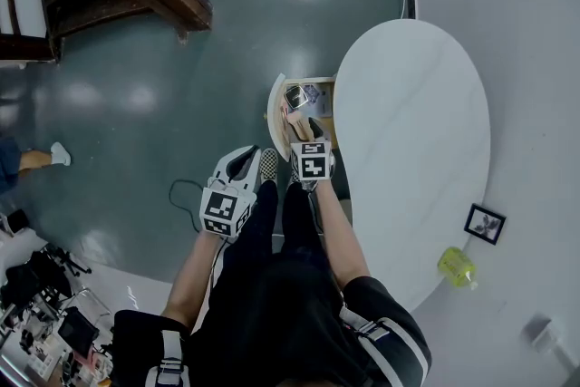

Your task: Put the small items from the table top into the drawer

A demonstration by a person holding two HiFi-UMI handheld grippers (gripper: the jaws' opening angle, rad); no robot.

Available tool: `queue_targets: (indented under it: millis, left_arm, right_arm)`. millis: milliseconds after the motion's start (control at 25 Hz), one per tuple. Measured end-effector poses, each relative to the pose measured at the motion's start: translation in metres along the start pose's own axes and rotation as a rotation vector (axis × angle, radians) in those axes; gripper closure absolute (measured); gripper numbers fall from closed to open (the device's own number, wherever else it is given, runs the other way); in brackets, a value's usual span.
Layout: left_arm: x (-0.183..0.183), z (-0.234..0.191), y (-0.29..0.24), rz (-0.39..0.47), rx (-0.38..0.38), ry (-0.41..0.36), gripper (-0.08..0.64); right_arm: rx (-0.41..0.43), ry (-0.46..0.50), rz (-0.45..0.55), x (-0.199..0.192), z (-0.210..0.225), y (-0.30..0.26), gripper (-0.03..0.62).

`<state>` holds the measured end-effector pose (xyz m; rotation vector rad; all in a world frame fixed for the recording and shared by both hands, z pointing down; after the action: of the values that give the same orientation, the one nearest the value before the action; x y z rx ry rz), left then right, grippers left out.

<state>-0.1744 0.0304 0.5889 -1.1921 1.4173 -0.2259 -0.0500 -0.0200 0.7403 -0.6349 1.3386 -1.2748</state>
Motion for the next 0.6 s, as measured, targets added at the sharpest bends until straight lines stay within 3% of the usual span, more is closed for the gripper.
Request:
queue_targets:
  millis: [200,400,600]
  left_arm:
    - [0.006,0.004,0.004,0.018,-0.003,-0.003,0.54]
    - [0.013,0.007,0.013,0.039,0.0,-0.016,0.54]
    - [0.029,0.011,0.022,0.069,0.001,-0.04,0.54]
  right_arm:
    - [-0.028,0.017,0.04,0.009,0.0,0.02,0.359]
    - [0.002,0.034,0.077,0.02,-0.009,0.047,0.36]
    - [-0.018,0.072,0.131,0.033,-0.013,0.081,0.419]
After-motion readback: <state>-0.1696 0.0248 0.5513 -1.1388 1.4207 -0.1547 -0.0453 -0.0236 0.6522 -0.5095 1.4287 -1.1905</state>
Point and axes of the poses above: the fingertips, and each gripper's own axes: y backward along the fingers, z to its right, x out of its top, the point moved 3 cm from there along y, backward along the fingers, and after that the axes turned 15 degrees about -z, right-handed, at the moved point
